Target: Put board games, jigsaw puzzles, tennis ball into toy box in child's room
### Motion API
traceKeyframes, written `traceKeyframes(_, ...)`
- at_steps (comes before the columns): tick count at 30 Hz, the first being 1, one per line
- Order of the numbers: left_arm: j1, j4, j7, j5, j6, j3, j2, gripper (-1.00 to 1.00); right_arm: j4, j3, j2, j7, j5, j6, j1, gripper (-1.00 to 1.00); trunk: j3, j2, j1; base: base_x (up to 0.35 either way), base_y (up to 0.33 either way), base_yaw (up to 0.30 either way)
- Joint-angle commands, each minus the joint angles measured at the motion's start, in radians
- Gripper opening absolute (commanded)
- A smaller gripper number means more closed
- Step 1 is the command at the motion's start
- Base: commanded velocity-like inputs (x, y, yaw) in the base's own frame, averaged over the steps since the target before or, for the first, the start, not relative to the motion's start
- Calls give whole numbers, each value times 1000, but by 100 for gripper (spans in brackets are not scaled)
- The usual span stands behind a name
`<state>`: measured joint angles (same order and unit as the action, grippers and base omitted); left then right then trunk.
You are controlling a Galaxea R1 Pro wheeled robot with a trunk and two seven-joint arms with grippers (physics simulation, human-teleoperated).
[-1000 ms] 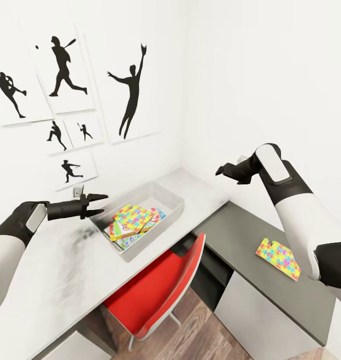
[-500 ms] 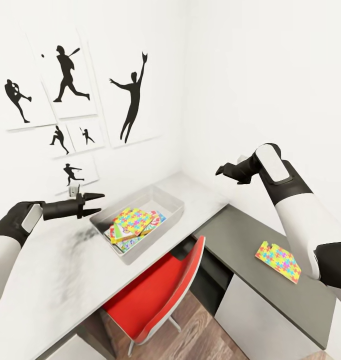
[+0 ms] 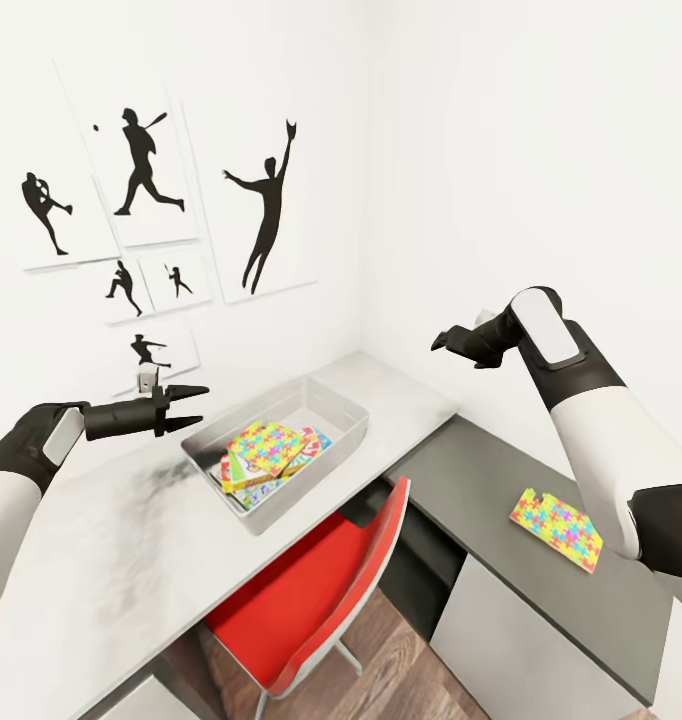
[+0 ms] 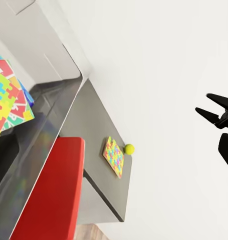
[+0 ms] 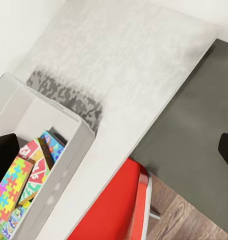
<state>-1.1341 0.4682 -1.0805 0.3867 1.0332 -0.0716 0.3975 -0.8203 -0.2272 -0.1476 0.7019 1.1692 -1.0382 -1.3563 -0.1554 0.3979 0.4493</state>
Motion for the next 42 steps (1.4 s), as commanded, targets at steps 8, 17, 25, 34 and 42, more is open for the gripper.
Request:
traceKeyframes(8, -1, 2, -5, -3, 4, -2, -1, 100, -1, -4, -1, 10, 10, 0, -1, 100, 11, 2, 1, 0, 0, 0)
traceKeyframes(17, -1, 3, -5, -3, 4, -3, -1, 100, -1, -4, 0, 10, 11, 0, -1, 100, 26, 2, 1, 0, 0, 0)
traceKeyframes(25, -1, 3, -6, -3, 4, -5, 3, 100, -1, -3, -1, 10, 11, 0, -1, 100, 39, 2, 1, 0, 0, 0)
traceKeyframes(34, -1, 3, -15, -3, 4, -4, 4, 100, -1, -4, 0, 10, 11, 0, -1, 100, 54, 2, 1, -32, 0, 0)
traceKeyframes(42, -1, 3, -32, -3, 4, -2, 4, 100, -4, -4, 0, 11, 12, 1, -1, 100, 67, 2, 1, -36, 0, 0)
